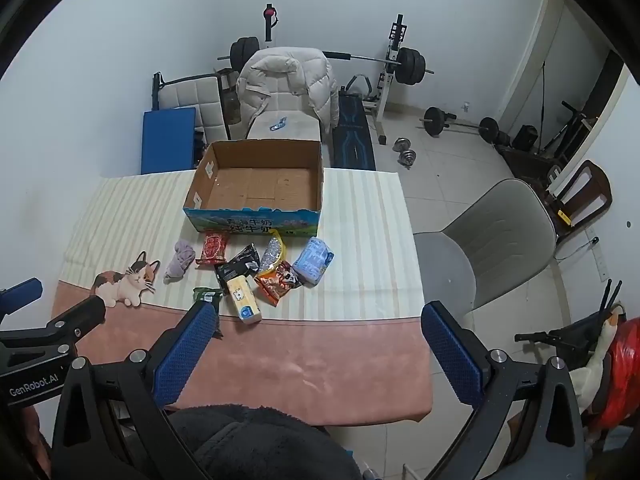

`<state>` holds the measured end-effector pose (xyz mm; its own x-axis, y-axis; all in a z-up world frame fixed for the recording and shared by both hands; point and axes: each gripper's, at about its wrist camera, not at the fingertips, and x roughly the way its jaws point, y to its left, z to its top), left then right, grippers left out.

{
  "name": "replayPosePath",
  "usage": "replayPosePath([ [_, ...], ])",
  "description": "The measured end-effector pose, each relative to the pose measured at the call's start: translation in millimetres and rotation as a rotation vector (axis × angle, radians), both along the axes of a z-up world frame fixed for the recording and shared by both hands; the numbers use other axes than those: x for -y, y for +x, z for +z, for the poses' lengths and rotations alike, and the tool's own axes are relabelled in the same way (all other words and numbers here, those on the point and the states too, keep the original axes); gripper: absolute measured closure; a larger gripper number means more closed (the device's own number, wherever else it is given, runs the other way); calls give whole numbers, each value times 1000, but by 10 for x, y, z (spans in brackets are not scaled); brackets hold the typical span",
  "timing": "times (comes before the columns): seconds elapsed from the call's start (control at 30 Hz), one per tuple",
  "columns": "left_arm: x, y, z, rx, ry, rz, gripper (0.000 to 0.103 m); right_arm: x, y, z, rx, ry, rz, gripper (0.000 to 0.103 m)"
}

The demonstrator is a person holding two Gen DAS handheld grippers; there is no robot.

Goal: Organize soft objects

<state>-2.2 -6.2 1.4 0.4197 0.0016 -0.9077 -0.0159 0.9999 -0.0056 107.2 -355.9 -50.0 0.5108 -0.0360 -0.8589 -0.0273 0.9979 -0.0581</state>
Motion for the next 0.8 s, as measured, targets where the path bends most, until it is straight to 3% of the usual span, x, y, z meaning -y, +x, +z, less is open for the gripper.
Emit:
replayPosePath([
  [0.8, -22, -245, 223, 44, -19, 4, 0, -58, -267, 231, 49, -4, -14, 0],
])
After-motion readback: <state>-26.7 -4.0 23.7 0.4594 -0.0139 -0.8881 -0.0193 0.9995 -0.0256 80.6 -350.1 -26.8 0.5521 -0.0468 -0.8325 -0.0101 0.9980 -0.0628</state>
